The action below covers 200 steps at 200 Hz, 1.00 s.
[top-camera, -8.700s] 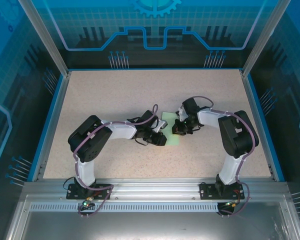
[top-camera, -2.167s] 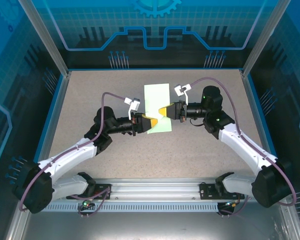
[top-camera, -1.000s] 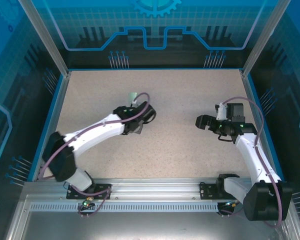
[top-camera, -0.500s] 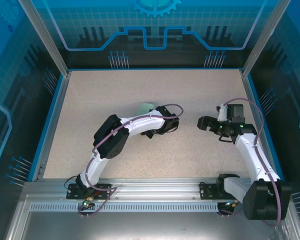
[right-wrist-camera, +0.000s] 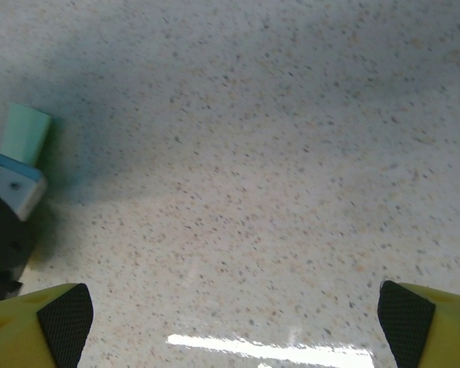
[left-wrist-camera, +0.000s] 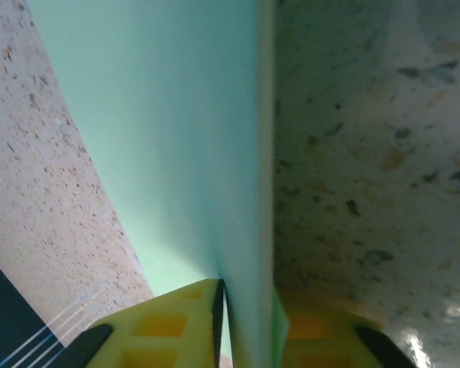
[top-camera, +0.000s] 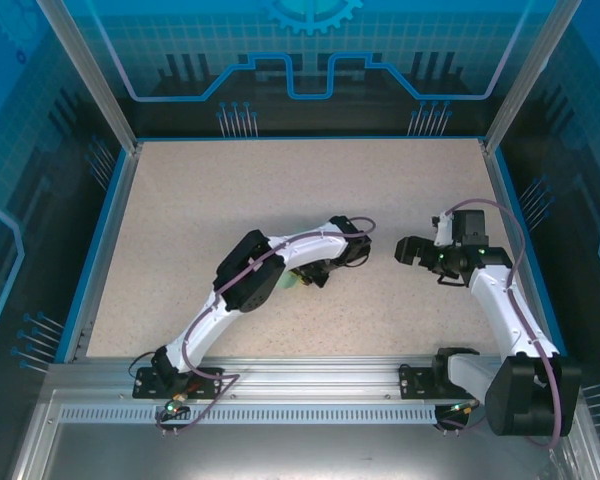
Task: Fold a paper plane with a square sheet of paper (fold left side to right side)
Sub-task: Turn over the paper at the center of the table.
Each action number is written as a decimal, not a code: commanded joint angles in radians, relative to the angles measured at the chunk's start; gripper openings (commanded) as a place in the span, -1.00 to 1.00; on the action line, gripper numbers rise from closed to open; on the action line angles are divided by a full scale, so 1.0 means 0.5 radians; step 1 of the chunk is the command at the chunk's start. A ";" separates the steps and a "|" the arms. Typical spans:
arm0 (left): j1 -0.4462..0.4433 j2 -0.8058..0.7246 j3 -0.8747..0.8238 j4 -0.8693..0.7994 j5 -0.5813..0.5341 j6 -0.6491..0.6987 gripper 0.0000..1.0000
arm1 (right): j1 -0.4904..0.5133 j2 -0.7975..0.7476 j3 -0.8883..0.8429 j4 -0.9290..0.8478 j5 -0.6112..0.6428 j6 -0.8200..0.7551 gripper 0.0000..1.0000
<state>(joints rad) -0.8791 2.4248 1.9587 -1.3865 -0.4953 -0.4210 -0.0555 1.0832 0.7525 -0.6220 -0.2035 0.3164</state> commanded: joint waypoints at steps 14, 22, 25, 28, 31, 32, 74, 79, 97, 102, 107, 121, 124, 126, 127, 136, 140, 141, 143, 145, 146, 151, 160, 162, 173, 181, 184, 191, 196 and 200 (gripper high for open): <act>0.009 -0.020 0.147 0.148 0.519 0.145 -0.34 | -0.049 0.033 0.017 -0.113 0.004 0.001 0.98; 0.022 -0.035 0.152 0.188 0.587 0.163 -0.27 | -0.051 0.039 0.008 -0.107 -0.006 0.007 0.98; 0.027 -0.042 0.152 0.203 0.619 0.169 -0.24 | -0.050 0.044 0.008 -0.108 -0.005 0.010 0.98; 0.034 -0.047 0.150 0.216 0.649 0.174 -0.23 | -0.051 0.050 0.006 -0.111 -0.002 0.013 0.98; 0.041 -0.052 0.151 0.230 0.679 0.178 -0.22 | -0.052 0.054 0.010 -0.118 -0.001 0.012 0.98; 0.044 -0.055 0.149 0.231 0.689 0.180 -0.21 | -0.052 0.056 0.012 -0.120 0.000 0.010 0.98; 0.116 -0.218 0.101 0.440 1.081 0.221 0.17 | -0.051 0.032 0.070 -0.228 0.089 -0.015 0.98; 0.127 -0.244 0.086 0.479 1.136 0.222 0.21 | -0.050 0.022 0.076 -0.236 0.101 -0.018 0.98; 0.161 -0.325 0.017 0.621 1.333 0.204 0.35 | -0.049 0.013 0.092 -0.253 0.103 -0.028 0.98; 0.168 -0.334 0.003 0.652 1.378 0.203 0.41 | -0.049 0.017 0.094 -0.259 0.103 -0.033 0.98; 0.182 -0.348 -0.010 0.679 1.421 0.200 0.45 | -0.049 0.023 0.100 -0.264 0.104 -0.037 0.98; 0.211 -0.375 -0.037 0.735 1.515 0.194 0.55 | -0.048 0.036 0.106 -0.269 0.100 -0.051 0.99; 0.216 -0.386 -0.046 0.754 1.546 0.193 0.57 | -0.048 0.036 0.107 -0.269 0.098 -0.052 0.98; 0.221 -0.394 -0.054 0.768 1.558 0.190 0.58 | -0.048 0.036 0.107 -0.266 0.097 -0.053 0.98; 0.223 -0.397 -0.056 0.776 1.569 0.189 0.59 | -0.049 0.036 0.106 -0.266 0.096 -0.053 0.98; 0.248 -0.441 -0.102 0.849 1.639 0.176 0.68 | -0.049 0.033 0.095 -0.246 0.082 -0.056 0.98; 0.260 -0.466 -0.132 0.885 1.681 0.172 0.73 | -0.049 0.030 0.091 -0.232 0.071 -0.055 0.98; 0.262 -0.472 -0.139 0.892 1.687 0.170 0.74 | -0.049 0.030 0.088 -0.227 0.067 -0.054 0.98; 0.268 -0.485 -0.152 0.914 1.710 0.166 0.76 | -0.049 0.028 0.085 -0.220 0.064 -0.053 0.98; 0.276 -0.500 -0.171 0.941 1.730 0.162 0.79 | -0.049 0.026 0.085 -0.213 0.059 -0.051 0.98; 0.279 -0.506 -0.179 0.952 1.739 0.158 0.80 | -0.049 0.027 0.083 -0.210 0.053 -0.050 0.99; 0.295 -0.539 -0.214 1.005 1.777 0.150 0.85 | -0.047 0.027 0.075 -0.193 0.041 -0.044 0.98; 0.325 -0.601 -0.286 1.086 1.829 0.137 0.92 | -0.049 0.029 0.057 -0.159 0.000 -0.032 0.98; 0.332 -0.616 -0.299 1.102 1.839 0.136 0.93 | -0.049 0.029 0.053 -0.152 -0.009 -0.030 0.98; 0.369 -0.698 -0.396 1.198 1.885 0.121 0.97 | -0.047 0.039 0.040 -0.114 -0.059 -0.018 0.98; 0.402 -0.762 -0.475 1.292 1.932 0.110 0.98 | -0.042 0.053 0.033 -0.082 -0.088 -0.014 0.98; 0.416 -0.788 -0.514 1.332 1.951 0.099 0.97 | -0.041 0.059 0.030 -0.076 -0.099 -0.009 0.98; 0.450 -0.850 -0.599 1.430 2.003 0.072 0.97 | -0.033 0.074 0.030 -0.056 -0.107 -0.003 0.99; 0.478 -0.887 -0.654 1.498 2.039 0.055 0.97 | -0.026 0.087 0.032 -0.040 -0.116 -0.002 0.98; 0.501 -0.929 -0.707 1.559 2.065 0.042 0.97 | -0.021 0.098 0.032 -0.029 -0.122 0.003 0.99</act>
<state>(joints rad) -0.6781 2.0785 1.7035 -0.7925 0.3985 -0.3580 -0.0616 1.1084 0.7780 -0.6815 -0.2108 0.3099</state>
